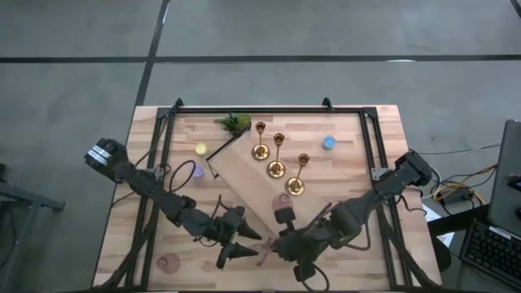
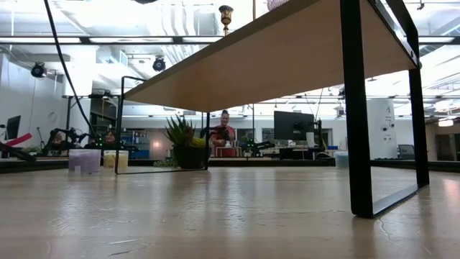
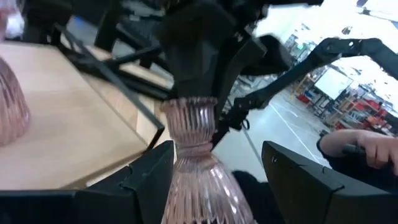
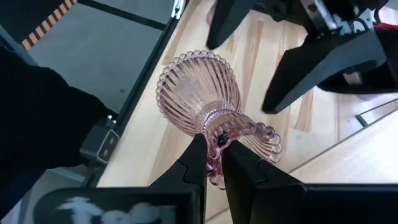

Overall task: Pick & Place candle stick holders
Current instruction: Put the right pink glass candle holder on the shelf aligned with the other pink glass candle holder

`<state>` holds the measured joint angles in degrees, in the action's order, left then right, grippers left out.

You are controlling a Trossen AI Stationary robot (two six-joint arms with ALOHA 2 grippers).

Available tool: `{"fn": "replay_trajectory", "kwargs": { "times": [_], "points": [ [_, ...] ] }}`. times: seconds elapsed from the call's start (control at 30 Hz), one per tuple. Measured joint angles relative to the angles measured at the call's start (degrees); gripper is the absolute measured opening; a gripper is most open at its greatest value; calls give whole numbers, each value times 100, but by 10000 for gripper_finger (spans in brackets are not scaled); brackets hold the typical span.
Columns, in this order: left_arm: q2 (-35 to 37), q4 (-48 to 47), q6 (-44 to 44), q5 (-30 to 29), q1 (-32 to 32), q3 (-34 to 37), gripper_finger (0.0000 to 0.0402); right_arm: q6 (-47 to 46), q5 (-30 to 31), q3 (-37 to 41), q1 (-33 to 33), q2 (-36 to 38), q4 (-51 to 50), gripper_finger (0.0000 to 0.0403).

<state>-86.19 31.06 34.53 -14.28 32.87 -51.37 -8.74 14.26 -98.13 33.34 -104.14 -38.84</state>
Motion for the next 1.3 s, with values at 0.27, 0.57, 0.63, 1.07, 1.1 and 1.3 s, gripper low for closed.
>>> {"fn": "replay_trajectory", "kwargs": {
  "times": [0.27,0.57,0.63,1.07,1.1,1.3],
  "points": [
    [0,-777,469,332,-302,-296,248,175,-142,0,-134,0,69,24],
    [0,-825,780,884,-427,-390,248,278,-138,0,-244,0,147,24],
    [0,-873,779,891,-431,-390,248,297,-124,0,-302,0,201,24],
    [2,-1070,729,928,-438,-379,223,340,-293,0,-531,0,473,24],
    [2,-1066,718,924,-442,-379,216,354,-296,0,-533,0,473,24],
    [2,-1034,665,920,-443,-379,168,357,-533,2,-533,-9,475,24]
  ]
}}
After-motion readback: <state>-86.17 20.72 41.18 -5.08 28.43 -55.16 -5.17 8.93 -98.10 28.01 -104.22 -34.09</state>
